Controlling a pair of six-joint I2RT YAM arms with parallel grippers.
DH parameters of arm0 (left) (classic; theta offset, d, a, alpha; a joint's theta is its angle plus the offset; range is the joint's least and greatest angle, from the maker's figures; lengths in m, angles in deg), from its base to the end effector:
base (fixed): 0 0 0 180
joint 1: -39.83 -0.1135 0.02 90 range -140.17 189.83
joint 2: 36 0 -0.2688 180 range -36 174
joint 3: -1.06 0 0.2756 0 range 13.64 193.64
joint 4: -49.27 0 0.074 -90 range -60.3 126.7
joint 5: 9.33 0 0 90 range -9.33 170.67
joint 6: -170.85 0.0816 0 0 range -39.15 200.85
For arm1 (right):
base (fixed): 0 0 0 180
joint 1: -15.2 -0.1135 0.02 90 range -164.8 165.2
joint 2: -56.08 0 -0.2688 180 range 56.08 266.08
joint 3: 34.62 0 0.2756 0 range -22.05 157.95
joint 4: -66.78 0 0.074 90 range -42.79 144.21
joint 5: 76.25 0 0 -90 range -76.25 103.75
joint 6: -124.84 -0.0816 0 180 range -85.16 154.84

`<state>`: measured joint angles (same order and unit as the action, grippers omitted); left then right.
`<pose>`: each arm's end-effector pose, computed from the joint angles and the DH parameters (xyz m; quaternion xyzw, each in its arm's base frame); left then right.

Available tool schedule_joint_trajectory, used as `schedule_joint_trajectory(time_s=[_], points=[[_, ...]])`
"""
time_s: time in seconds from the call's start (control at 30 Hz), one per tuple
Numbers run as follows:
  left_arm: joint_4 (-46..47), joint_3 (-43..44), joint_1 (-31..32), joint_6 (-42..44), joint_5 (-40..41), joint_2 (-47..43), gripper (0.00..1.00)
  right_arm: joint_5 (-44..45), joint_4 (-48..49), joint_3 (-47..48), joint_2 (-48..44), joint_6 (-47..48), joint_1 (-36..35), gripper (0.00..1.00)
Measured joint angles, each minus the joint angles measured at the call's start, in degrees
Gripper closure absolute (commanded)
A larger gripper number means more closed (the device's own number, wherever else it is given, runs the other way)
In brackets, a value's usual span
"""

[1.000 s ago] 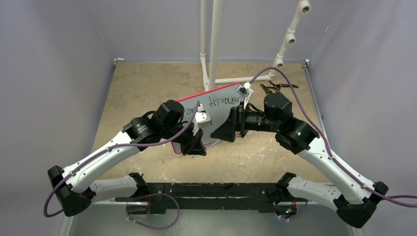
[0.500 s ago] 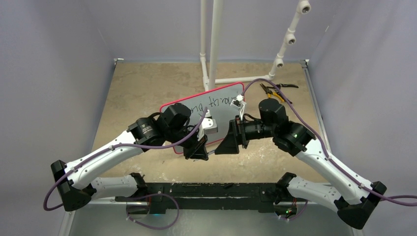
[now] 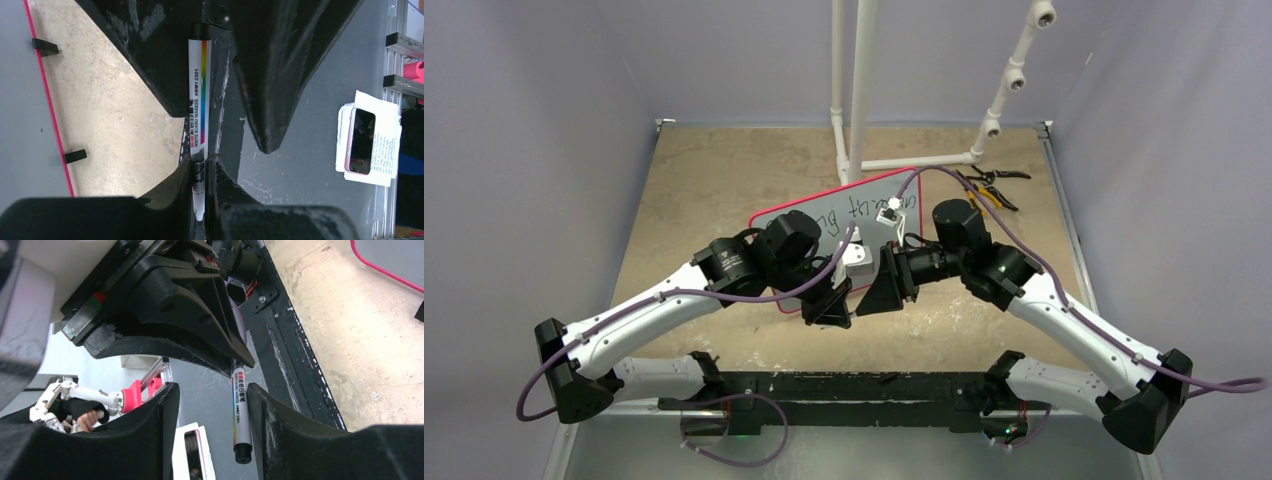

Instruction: Write a sentence on the whiteboard

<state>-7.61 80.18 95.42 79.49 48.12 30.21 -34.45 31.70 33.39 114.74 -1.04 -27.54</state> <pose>0.1237 -0.2583 0.3219 0.5002 0.7365 -0.4057 0.2069 0.1554 0.2264 0.3321 -0.2631 0.7586 0.5751 0.1566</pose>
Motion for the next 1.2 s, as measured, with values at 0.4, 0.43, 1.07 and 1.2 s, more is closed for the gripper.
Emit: schedule_joint_trajectory(time_s=[0.4, 0.43, 1.07, 1.2], points=[[-0.1, 0.9, 0.1, 1.2, 0.8, 2.2, 1.0, -0.9, -1.4, 0.0, 4.7, 3.8, 0.0, 0.6], [-0.1, 0.9, 0.1, 1.2, 0.9, 2.4, 1.0, -1.0, -1.6, 0.0, 4.9, 4.1, 0.0, 0.61], [0.0, 0.9, 0.2, 0.5, 1.2, 3.3, 0.9, -1.2, -4.2, 0.1, 6.3, 9.0, 0.0, 1.0], [0.6, 0.9, 0.1, -1.2, 2.2, 3.3, 0.61, 0.2, -4.6, 0.5, 6.0, 9.0, 0.0, 1.0]])
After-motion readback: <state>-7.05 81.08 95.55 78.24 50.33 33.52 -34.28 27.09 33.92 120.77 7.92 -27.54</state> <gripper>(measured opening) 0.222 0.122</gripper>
